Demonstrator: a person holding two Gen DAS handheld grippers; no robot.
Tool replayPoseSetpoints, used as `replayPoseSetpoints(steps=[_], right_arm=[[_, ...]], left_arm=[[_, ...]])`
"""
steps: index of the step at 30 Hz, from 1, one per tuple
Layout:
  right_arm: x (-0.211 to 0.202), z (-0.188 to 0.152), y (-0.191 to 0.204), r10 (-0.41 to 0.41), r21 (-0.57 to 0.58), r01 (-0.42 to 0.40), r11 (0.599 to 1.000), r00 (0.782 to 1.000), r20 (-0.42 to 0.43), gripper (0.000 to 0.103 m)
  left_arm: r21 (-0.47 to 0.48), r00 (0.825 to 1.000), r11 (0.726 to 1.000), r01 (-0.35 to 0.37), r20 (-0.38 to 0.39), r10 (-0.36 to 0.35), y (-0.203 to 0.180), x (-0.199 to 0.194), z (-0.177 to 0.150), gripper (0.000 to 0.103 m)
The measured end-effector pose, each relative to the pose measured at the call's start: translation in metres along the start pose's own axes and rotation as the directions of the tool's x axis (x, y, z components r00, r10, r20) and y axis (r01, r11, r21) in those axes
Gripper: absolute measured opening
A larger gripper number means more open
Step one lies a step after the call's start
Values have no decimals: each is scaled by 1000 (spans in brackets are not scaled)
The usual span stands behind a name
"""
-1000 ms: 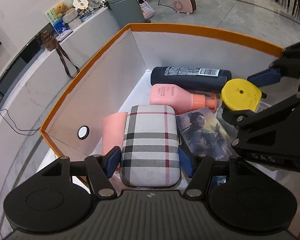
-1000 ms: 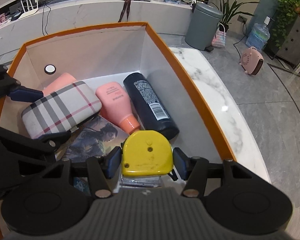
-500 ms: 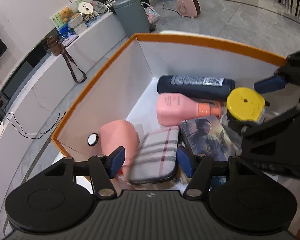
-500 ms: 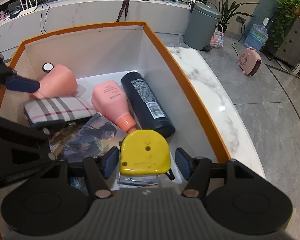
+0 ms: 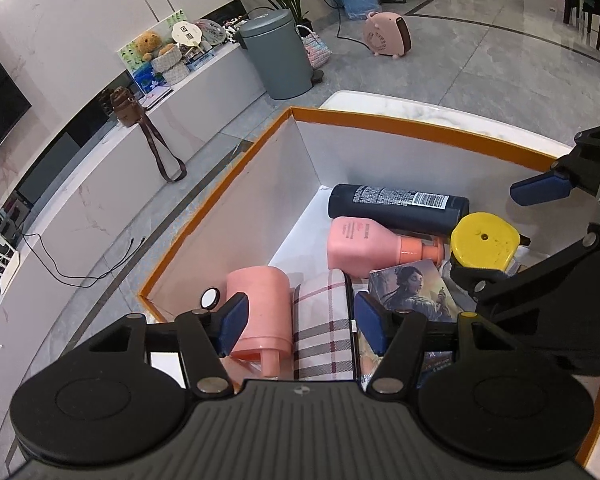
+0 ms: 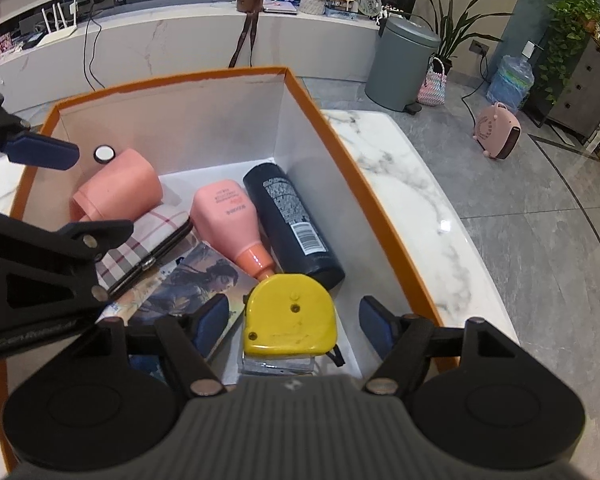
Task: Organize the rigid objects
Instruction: 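Open both tools and withdraw them up from the box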
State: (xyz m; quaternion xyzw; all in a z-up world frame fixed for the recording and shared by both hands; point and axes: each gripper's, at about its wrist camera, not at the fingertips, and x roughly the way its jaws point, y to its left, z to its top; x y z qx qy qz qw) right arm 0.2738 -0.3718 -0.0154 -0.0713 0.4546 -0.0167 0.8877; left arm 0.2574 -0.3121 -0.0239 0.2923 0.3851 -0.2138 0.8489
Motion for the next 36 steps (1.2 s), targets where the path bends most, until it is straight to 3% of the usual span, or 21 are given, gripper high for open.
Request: replayPoseSetpoints(steps=[18,21,26,32,36], right_arm=[[-54,2,-15,32,61,-38,997,994,103,73],[-72,3,-14,23,72,-34,997,989,148,72],[-105,2,-18,34,113,-61,992,974,222,72],[-145,-7,-19,48,156,-98,983,955,294,74],[-162,-18,-14,21,169,-80,982,946,322,81]], left_arm=[[-39,998,999,-28,61,30,1,-58,4,72],[-81,995,996,-28,90,35,8,-76,7,72],[-178,991,983,-43,114,64,21,-104,9,86],[-292,987,956,36,158,11,37,-135,-2,89],[-343,986,939,29,166,30,37,-147,-11,90]])
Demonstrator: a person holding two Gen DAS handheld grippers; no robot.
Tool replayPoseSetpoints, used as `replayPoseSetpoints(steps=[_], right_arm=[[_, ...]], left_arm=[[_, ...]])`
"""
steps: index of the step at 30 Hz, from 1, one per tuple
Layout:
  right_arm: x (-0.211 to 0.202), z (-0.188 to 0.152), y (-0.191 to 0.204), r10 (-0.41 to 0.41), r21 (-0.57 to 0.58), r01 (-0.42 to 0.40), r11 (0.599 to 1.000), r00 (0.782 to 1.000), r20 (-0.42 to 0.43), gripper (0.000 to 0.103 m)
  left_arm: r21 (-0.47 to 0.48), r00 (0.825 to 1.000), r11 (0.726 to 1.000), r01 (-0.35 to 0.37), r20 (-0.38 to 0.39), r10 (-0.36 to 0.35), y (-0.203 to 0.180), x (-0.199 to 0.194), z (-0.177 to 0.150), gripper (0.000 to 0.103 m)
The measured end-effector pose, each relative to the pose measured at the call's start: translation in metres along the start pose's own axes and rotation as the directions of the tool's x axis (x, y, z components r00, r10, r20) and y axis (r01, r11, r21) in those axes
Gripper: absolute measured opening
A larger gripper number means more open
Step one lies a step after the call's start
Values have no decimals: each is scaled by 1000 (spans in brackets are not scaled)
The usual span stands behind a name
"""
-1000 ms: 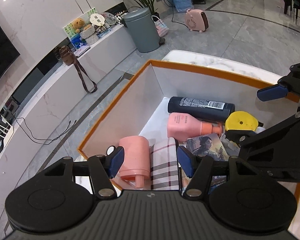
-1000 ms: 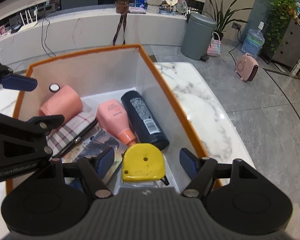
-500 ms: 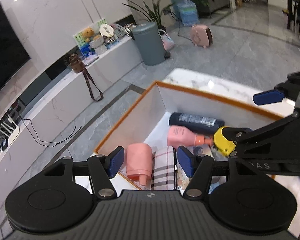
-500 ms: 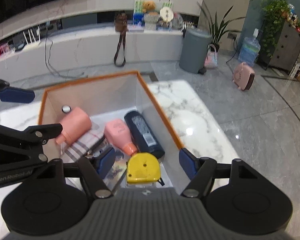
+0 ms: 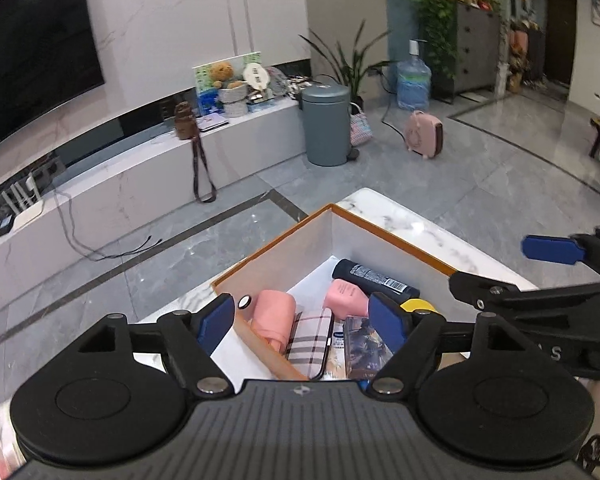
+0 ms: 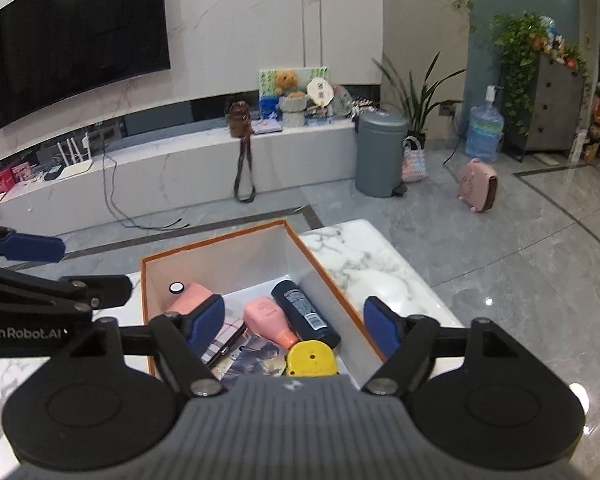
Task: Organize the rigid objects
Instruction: 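Open both tools and withdraw them up from the box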
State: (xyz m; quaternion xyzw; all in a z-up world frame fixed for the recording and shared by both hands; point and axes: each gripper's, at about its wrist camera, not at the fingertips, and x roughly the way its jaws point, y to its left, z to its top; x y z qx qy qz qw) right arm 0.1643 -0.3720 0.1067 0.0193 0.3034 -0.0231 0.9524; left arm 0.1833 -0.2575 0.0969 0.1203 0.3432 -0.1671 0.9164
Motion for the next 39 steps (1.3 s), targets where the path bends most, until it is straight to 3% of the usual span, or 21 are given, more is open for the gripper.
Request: replayPoseSetpoints(steps=[3,5,6,8,11,28,39], right_arm=[[-6,-7,5,-10,-16,10,1000,1000,-1,86],[-6,-12,6,-1,-22,1,1000,1000,-4,101],[-6,-14,6,18,-25,-19,1000,1000,-6,102],[-4,-16,6,48,-34,-49,998,998,-30,102],[-2,-20,5,39,-40,-41,998,998,-45,102],[34,-40,-4,-24,-40,18,999,989,-147,102],[39,-42,-4,-23,-30,18,999,983,-182,102]], left_arm=[[-38,999,998,-44,0,44,2,-3,-8,90],[-72,996,993,-90,-11,89,4,-3,-16,91],[-82,994,991,-106,-17,105,5,-2,-20,96],[-106,992,987,-123,-26,121,8,2,-27,103],[-136,994,985,-102,-44,97,9,11,-37,103],[-169,984,977,-129,-147,105,-6,43,-58,103],[-153,980,977,-146,-157,122,-5,41,-54,103]])
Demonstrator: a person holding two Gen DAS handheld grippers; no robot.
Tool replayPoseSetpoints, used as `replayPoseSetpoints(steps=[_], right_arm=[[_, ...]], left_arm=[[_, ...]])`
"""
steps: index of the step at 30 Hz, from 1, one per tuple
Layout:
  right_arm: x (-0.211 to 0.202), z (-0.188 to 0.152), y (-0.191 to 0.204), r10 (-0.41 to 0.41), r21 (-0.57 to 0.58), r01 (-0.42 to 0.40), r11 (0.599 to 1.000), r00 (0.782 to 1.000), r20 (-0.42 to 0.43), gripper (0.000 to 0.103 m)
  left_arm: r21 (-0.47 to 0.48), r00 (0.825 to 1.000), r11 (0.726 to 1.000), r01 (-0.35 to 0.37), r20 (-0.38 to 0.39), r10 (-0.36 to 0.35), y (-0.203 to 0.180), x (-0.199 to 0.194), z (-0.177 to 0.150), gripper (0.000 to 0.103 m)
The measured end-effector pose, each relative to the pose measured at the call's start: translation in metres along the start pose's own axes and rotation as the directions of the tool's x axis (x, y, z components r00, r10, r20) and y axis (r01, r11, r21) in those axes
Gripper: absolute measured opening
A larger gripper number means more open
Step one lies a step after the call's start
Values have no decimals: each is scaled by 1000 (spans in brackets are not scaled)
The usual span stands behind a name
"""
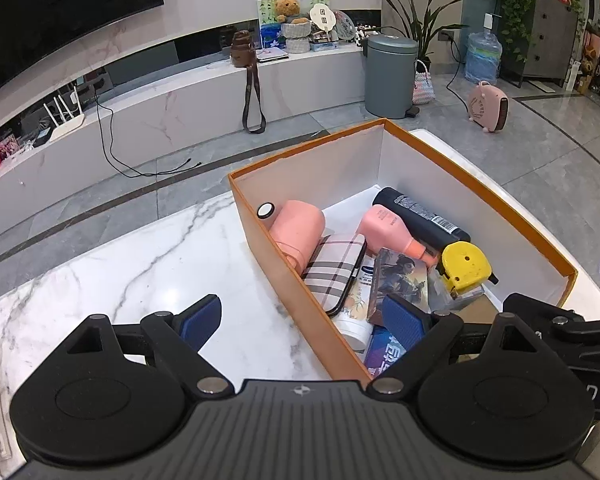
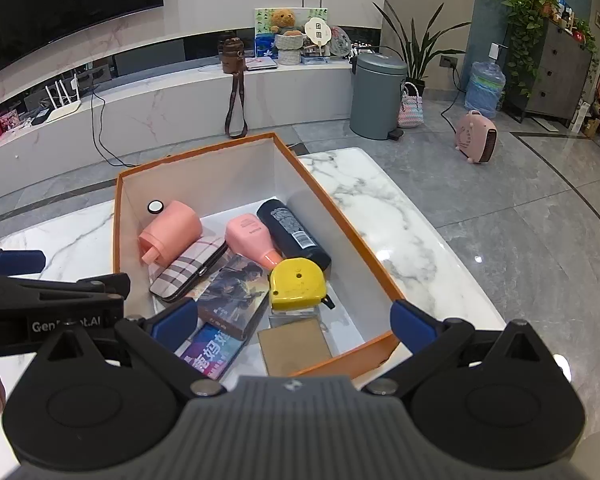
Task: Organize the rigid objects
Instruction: 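Open both tools and withdraw them up from the box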
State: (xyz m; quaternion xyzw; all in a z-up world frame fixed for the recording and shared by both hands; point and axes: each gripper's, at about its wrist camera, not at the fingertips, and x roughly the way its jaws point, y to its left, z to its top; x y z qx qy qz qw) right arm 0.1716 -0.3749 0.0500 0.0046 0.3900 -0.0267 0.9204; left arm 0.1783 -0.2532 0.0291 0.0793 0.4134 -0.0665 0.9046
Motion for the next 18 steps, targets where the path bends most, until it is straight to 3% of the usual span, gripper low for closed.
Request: replayPoseSetpoints(steps=[18], right_arm=[[1,0,2,-9,-2,9,1000,1000,-4,102]], left_arm=[[13,1000,1000,-14,-2,14,0,2,0,103]])
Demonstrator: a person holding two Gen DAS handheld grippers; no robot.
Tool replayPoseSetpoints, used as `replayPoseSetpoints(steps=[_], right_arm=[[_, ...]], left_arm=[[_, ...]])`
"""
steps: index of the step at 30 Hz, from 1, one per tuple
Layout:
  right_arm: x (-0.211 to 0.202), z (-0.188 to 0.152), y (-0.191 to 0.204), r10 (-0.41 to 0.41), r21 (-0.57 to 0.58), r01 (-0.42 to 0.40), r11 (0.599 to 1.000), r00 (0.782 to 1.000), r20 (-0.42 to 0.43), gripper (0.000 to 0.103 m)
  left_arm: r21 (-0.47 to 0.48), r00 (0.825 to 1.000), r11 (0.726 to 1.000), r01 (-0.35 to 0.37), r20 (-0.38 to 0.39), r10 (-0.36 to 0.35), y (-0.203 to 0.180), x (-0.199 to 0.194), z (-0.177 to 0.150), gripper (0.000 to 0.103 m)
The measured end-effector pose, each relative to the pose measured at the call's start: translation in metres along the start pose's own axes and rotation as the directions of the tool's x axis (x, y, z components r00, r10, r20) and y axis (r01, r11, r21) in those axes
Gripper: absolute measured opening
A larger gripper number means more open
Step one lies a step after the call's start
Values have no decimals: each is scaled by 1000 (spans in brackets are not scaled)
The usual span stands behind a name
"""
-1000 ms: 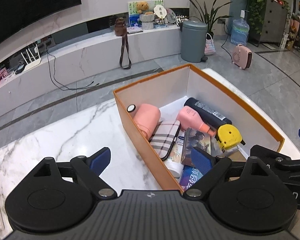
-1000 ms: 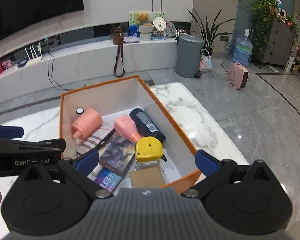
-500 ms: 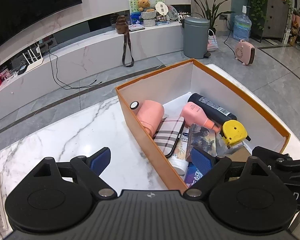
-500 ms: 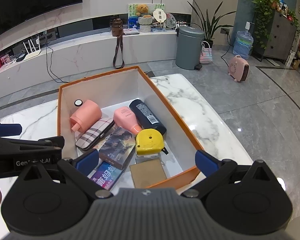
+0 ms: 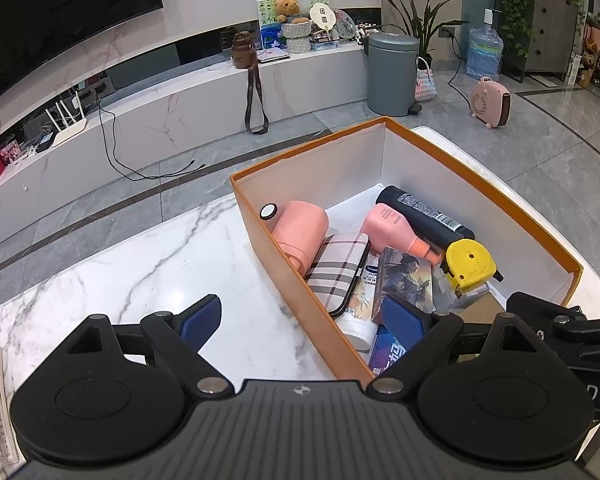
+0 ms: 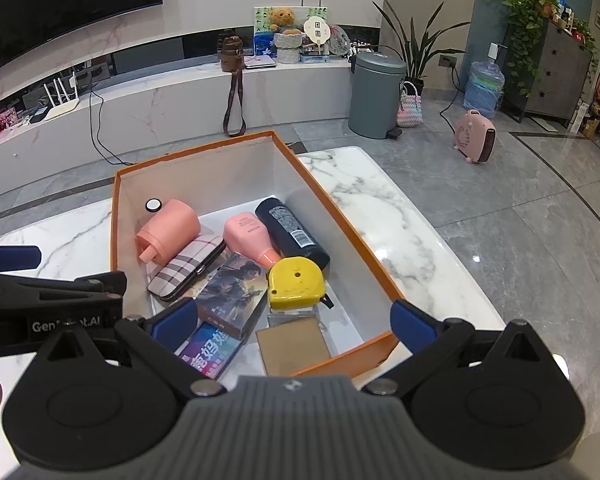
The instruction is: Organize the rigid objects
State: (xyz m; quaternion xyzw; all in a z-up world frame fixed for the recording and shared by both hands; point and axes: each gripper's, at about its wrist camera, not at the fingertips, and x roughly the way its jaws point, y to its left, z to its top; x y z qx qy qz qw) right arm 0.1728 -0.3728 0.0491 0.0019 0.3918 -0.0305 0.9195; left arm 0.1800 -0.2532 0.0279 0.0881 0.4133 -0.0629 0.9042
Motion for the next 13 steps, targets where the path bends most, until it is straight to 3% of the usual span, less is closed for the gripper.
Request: replayPoseSetpoints(steps=[13], right_arm=[[1,0,0,1,1,-1,1000,1000,-2,102]], left_arm=[[7,1000,1000,-5,2,5,-2,1,2,103]])
